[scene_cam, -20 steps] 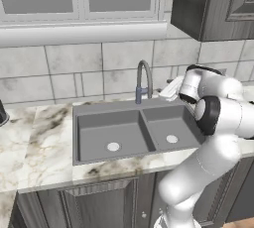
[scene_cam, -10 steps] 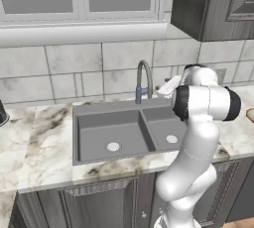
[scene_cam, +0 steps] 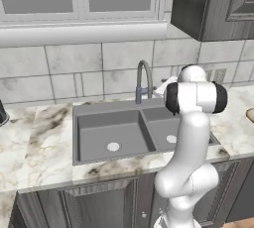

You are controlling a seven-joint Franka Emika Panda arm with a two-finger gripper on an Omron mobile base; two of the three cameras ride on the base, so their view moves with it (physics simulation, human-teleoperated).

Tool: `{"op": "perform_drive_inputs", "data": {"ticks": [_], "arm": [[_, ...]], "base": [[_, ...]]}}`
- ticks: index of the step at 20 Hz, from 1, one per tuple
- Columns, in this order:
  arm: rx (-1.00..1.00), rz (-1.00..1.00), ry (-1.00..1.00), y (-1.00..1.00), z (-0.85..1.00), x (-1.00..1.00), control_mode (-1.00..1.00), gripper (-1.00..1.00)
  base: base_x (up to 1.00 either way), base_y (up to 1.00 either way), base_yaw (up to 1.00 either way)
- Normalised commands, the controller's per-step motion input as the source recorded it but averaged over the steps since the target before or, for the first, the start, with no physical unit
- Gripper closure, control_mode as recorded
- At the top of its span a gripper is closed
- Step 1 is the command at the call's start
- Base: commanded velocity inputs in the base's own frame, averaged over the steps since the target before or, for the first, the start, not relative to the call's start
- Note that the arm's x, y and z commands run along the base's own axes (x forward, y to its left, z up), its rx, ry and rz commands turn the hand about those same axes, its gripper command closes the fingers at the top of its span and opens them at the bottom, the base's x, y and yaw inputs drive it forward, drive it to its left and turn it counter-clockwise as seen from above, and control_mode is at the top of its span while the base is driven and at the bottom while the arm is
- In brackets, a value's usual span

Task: Rinse each bowl for a few seconds and place them down in the sink or on the counter.

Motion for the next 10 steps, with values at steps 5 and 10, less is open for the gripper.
{"op": "perform_drive_inputs", "data": {"ticks": [5,10], "arm": [[0.0,0.0,0.01,0.07,-0.06,0.31,-1.0,-1.0],[0.0,0.0,0.0,0.0,0.0,0.36,-1.0,-1.0]], "base": [[0.0,0.0,0.0],[0.0,0.0,0.0]]}}
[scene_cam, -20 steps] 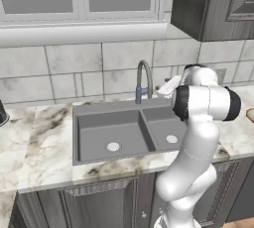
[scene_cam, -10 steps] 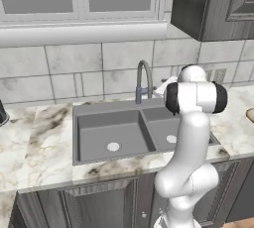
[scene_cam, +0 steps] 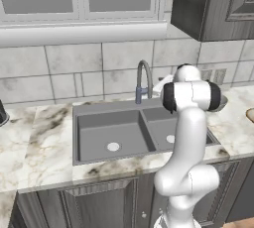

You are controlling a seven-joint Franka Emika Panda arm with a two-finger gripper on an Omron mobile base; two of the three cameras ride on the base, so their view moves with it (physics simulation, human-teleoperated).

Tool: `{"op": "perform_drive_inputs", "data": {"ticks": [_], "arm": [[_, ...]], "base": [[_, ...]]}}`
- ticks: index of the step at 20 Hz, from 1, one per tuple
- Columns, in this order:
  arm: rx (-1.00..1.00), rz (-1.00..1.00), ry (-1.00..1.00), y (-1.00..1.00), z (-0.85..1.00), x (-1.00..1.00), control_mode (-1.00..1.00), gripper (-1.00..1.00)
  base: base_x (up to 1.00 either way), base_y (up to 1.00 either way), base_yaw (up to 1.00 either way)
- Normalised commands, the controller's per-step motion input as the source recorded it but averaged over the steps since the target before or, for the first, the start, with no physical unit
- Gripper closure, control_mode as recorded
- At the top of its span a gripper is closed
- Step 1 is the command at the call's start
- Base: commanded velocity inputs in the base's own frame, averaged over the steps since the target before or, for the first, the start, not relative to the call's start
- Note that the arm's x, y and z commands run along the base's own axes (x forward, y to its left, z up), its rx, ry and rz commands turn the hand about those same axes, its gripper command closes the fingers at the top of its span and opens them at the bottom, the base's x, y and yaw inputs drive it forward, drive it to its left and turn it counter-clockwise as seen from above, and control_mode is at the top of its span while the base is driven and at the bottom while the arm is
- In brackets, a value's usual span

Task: Rinse each bowl for a few seconds and place them down in the sink or on the counter.

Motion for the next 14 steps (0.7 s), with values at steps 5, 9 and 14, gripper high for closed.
{"op": "perform_drive_inputs", "data": {"ticks": [5,9,14], "arm": [[0.0,0.0,0.01,0.02,-0.06,0.28,-1.0,-1.0],[0.0,0.0,0.03,0.02,-0.13,0.22,-1.0,-1.0],[0.0,0.0,0.06,0.0,-0.11,0.23,-1.0,-1.0]], "base": [[0.0,0.0,0.0],[0.0,0.0,0.0],[0.0,0.0,0.0]]}}
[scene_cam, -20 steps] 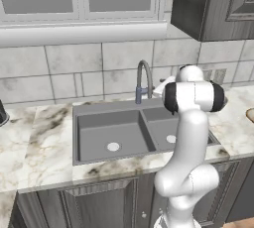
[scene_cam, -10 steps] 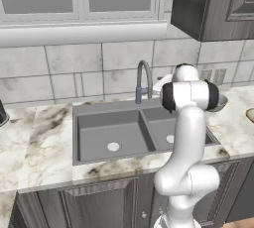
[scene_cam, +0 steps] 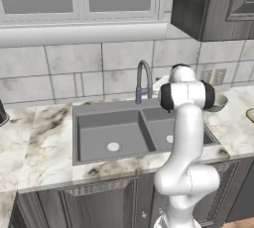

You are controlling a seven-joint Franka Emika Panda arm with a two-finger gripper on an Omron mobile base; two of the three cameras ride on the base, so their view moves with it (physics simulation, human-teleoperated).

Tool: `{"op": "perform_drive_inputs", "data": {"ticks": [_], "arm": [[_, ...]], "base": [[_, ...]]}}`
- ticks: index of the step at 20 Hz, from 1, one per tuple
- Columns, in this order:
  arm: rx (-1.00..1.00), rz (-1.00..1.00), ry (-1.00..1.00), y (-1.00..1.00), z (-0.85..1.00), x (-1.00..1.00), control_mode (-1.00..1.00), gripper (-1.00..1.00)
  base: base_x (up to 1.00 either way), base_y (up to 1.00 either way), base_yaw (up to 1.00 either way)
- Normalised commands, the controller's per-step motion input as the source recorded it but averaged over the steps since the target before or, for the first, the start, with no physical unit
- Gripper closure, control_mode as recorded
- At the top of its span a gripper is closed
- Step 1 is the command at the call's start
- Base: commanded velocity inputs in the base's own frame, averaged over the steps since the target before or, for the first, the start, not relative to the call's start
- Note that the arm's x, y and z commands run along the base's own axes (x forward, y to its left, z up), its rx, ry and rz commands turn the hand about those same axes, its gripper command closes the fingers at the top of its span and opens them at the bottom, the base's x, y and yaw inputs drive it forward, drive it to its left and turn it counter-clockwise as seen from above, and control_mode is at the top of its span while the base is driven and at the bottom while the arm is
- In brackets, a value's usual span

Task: Rinse each bowl for a few seconds and place them down in the sink or on the counter.

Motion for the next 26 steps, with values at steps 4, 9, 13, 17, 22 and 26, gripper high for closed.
{"op": "perform_drive_inputs", "data": {"ticks": [4,9,13,17,22,26], "arm": [[0.0,0.0,0.06,0.0,-0.04,0.28,-1.0,-1.0],[0.01,0.0,0.06,-0.01,-0.04,0.25,-1.0,-1.0],[0.02,0.0,0.06,-0.03,-0.06,0.22,-1.0,-1.0],[0.01,0.0,0.05,0.0,-0.12,0.11,-1.0,1.0],[0.01,0.0,0.04,-0.05,-0.09,0.01,-1.0,1.0],[0.01,0.0,0.05,-0.1,-0.07,0.0,-1.0,1.0]], "base": [[0.0,0.0,0.0],[0.0,0.0,0.0],[0.0,0.0,0.0],[0.0,0.0,0.0],[0.0,0.0,0.0],[0.0,0.0,0.0]]}}
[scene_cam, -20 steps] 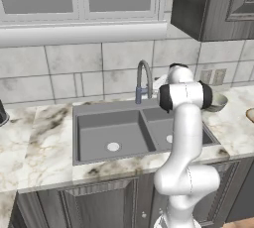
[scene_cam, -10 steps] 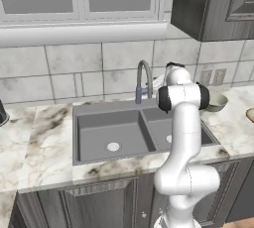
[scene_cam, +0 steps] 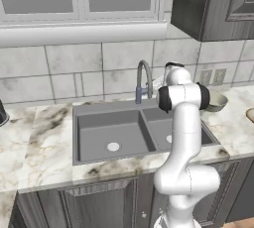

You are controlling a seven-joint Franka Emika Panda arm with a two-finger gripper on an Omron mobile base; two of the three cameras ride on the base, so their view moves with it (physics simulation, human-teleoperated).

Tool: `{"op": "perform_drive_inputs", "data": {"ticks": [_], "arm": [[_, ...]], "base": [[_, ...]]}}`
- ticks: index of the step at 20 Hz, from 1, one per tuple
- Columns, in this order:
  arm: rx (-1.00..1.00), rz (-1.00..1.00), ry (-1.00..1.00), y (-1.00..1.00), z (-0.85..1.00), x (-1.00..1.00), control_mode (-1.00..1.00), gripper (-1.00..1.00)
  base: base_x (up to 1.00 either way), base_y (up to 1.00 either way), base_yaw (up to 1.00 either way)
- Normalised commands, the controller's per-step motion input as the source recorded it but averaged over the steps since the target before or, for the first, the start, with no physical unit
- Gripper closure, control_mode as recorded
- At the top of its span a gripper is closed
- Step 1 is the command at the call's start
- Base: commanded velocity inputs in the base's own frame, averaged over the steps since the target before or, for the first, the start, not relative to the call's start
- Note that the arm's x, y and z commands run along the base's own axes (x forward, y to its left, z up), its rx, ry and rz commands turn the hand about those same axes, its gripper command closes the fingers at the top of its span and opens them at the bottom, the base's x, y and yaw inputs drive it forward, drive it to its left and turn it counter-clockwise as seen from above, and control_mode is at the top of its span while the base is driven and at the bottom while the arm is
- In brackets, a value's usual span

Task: Rinse each bowl for a few seconds and place them down in the sink or on the counter.

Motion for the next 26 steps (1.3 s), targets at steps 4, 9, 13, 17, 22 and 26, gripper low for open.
{"op": "perform_drive_inputs", "data": {"ticks": [4,9,13,17,22,26], "arm": [[0.01,-0.01,0.07,-0.13,-0.06,0.0,-1.0,1.0],[0.04,-0.06,0.12,-0.36,-0.08,0.02,-1.0,1.0],[0.06,-0.03,0.12,-0.5,-0.13,0.04,-1.0,1.0],[0.06,-0.02,0.11,-0.55,-0.13,0.03,-1.0,1.0],[0.06,-0.02,0.11,-0.54,-0.15,0.03,-1.0,1.0],[0.06,-0.03,0.12,-0.54,-0.19,0.01,-1.0,1.0]], "base": [[0.0,0.0,0.0],[0.0,0.0,0.0],[0.0,0.0,0.0],[0.0,0.0,0.0],[0.0,0.0,0.0],[0.0,0.0,0.0]]}}
